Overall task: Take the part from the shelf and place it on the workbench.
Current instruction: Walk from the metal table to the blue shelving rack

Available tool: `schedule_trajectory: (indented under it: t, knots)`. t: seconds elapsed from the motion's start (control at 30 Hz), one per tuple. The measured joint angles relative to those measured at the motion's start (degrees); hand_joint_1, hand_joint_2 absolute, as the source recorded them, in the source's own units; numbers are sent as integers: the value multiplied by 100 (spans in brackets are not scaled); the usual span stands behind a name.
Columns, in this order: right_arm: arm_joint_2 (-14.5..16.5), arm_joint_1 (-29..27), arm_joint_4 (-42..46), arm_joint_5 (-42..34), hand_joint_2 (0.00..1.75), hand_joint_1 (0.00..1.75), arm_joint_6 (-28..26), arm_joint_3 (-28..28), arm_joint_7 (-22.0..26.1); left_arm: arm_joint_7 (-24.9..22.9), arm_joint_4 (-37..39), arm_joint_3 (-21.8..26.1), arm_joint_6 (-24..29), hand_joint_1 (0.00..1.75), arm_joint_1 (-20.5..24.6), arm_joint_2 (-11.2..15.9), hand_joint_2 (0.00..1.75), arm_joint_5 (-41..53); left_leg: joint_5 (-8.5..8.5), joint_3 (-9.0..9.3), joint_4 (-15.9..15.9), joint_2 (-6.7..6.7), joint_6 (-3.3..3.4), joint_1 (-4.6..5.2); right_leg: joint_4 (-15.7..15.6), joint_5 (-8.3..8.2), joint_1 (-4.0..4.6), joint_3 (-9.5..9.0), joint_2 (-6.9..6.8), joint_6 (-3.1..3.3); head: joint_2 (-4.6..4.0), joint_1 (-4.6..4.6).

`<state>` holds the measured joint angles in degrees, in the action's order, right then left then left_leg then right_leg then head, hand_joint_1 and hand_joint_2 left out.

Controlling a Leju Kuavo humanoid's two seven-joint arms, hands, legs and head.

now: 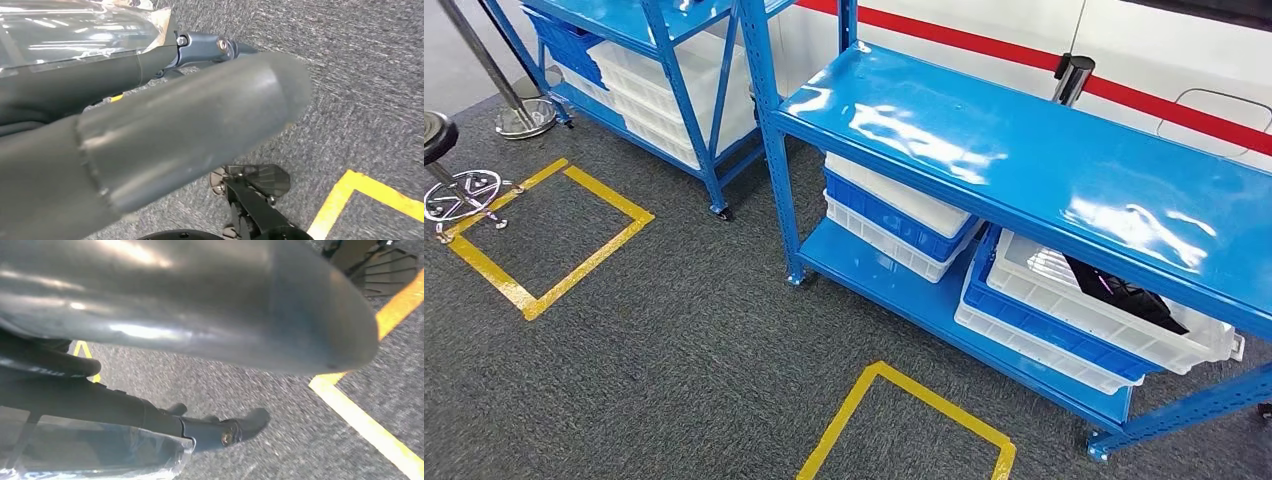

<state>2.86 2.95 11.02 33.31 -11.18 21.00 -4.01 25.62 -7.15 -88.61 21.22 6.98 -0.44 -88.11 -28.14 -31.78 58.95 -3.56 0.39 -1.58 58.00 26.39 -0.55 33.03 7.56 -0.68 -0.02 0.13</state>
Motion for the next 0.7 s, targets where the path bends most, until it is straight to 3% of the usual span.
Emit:
schedule_trajectory:
  t: [0.03, 0.07, 0.13, 0.2, 0.23, 0.27, 0.3, 0.33, 0.4, 0.47, 0.53, 0.6, 0.67, 0.7]
  knots:
    - [-5, -15, 0, 0, 0, 0, -1, 0, -3, -1, -1, 0, 3, 0, 8, -7, 0, 1, 24, 10, -32, 68, 51, 3, 15, -4, -4, 26, -8, -34, 0, -2]
    - [-9, -26, 0, 1, 0, 0, -1, 0, -5, -1, -1, 0, 7, 0, 14, -12, 0, 2, 50, 25, -71, 138, 105, 3, 91, 37, -5, 76, -106, -51, 0, 4]
    - [-14, -21, 0, 2, 0, 0, -1, 0, -9, -4, -2, 0, 18, 0, 5, -21, 0, 5, 93, 44, -134, 294, 179, -10, 554, 285, -5, 301, -437, -24, 0, 30]
    - [-9, -3, 0, 2, 0, 0, -1, 0, -10, -10, -2, 0, 26, 0, -11, -20, 0, 7, 93, 36, -139, 464, 197, 2, 1286, 620, -29, 676, -638, -10, 0, 48]
    - [-10, -3, 0, 2, 0, 0, -1, 0, -10, -13, -2, 0, 29, 0, -13, -20, 0, 7, 89, 30, -137, 549, 194, 2, 1531, 700, -48, 791, -670, -40, 0, 49]
    - [-12, -10, 0, 2, 0, 0, -1, 0, -11, -15, -2, 0, 29, 0, -13, -21, 0, 7, 82, 27, -135, 627, 185, -2, 1581, 695, -71, 805, -695, -93, 0, 50]
    - [-16, -16, 0, 2, 0, 0, -1, 0, -13, -18, -2, 0, 29, 0, -12, -26, 0, 7, 74, 33, -133, 698, 170, -12, 1400, 605, -95, 697, -730, -162, 0, 53]
    - [-20, -22, 0, 3, 0, 0, -1, 0, -14, -20, -2, 0, 29, 0, -11, -31, 0, 7, 59, 47, -128, 766, 143, -22, 1026, 463, -121, 484, -816, -233, 0, 53]
    - [-14, -4, 0, 5, 0, 0, -1, 0, -16, -25, -1, 0, 30, 0, -13, -34, 0, 7, 9, 86, -110, 890, 59, -5, 296, 223, -126, 72, -1102, -290, 0, 80]
    - [-1, 14, 0, 9, 0, 0, -1, 0, -16, -34, 0, 0, 35, 0, -4, -32, 0, 7, -39, 144, -103, 1012, -26, 30, 48, 141, -101, -65, -1212, -221, 1, 63]
    - [-4, 5, 0, 12, 0, 0, -1, 0, -17, -43, -1, 0, 39, 0, 20, -34, 0, 7, -70, 210, -117, 1115, -84, 9, 50, 128, -110, -57, -1066, -124, 1, 22]
    - [-11, -4, 0, 13, 0, 0, -3, 1, -22, -44, -2, -1, 41, 0, 40, -39, 0, 8, -241, 173, 65, 927, -130, -43, 38, 116, -129, -75, -935, -30, 1, 8]
    - [-6, 1, 0, 16, 0, 0, -5, 1, -28, -45, -4, -2, 42, 0, 31, -44, 0, 8, -615, -95, 688, 560, -140, -64, 33, 103, -115, -90, -803, 51, 1, -15]
    - [1, 4, 0, 20, 0, 0, -6, 1, -32, -47, -4, -2, 43, 0, 17, -44, 0, 8, -798, -288, 1085, 448, -131, -61, 34, 101, -93, -89, -727, 77, 1, -22]
